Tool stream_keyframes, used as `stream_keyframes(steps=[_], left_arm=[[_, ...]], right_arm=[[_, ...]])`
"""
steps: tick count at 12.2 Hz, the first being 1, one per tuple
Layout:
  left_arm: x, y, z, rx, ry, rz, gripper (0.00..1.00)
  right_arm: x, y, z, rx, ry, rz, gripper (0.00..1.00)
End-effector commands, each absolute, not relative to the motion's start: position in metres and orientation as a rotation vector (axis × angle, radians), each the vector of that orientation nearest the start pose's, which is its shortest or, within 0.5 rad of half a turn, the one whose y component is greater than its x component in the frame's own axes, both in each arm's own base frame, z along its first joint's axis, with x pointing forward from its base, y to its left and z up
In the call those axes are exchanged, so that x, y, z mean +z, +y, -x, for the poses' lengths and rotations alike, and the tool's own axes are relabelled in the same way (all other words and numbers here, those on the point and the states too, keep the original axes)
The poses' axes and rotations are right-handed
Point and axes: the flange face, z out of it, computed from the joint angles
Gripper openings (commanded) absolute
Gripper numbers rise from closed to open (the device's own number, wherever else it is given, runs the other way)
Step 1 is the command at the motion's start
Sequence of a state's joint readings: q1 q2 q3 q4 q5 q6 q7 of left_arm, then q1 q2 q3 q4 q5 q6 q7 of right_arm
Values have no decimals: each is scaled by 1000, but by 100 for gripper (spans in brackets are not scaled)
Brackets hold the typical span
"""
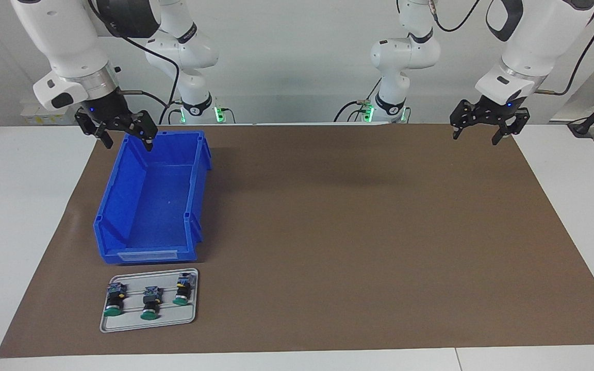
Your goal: Place and press button with both arms
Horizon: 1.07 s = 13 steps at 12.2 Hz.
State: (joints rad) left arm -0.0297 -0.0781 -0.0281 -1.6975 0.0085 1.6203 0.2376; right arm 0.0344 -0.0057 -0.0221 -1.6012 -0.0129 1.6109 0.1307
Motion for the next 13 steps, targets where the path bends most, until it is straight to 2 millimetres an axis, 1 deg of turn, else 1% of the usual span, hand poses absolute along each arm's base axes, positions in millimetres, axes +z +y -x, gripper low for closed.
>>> stream_keyframes(steps=[1, 5, 7, 9, 11, 12, 13], left_arm=[[611, -28, -527, -24, 443, 3095, 100], [611, -28, -527, -24, 445, 3095, 100], [611, -28, -527, -24, 445, 3095, 100], [611, -28, -527, -24, 443, 3095, 100], [611, -28, -527, -24, 443, 3095, 100], [612, -28, -526, -27, 445, 3095, 100], [611, -28, -527, -24, 445, 3095, 100]], right_arm=[[615, 3, -550, -35, 166, 3147, 100], [617, -1, -551, -49, 168, 3146, 100], [619, 1, -555, -81, 161, 3147, 100], [621, -2, -560, -126, 160, 3146, 100], [615, -5, -571, -178, 153, 3152, 100], [607, -5, -582, -180, 156, 3144, 100], [594, -6, -598, -159, 158, 3149, 100]])
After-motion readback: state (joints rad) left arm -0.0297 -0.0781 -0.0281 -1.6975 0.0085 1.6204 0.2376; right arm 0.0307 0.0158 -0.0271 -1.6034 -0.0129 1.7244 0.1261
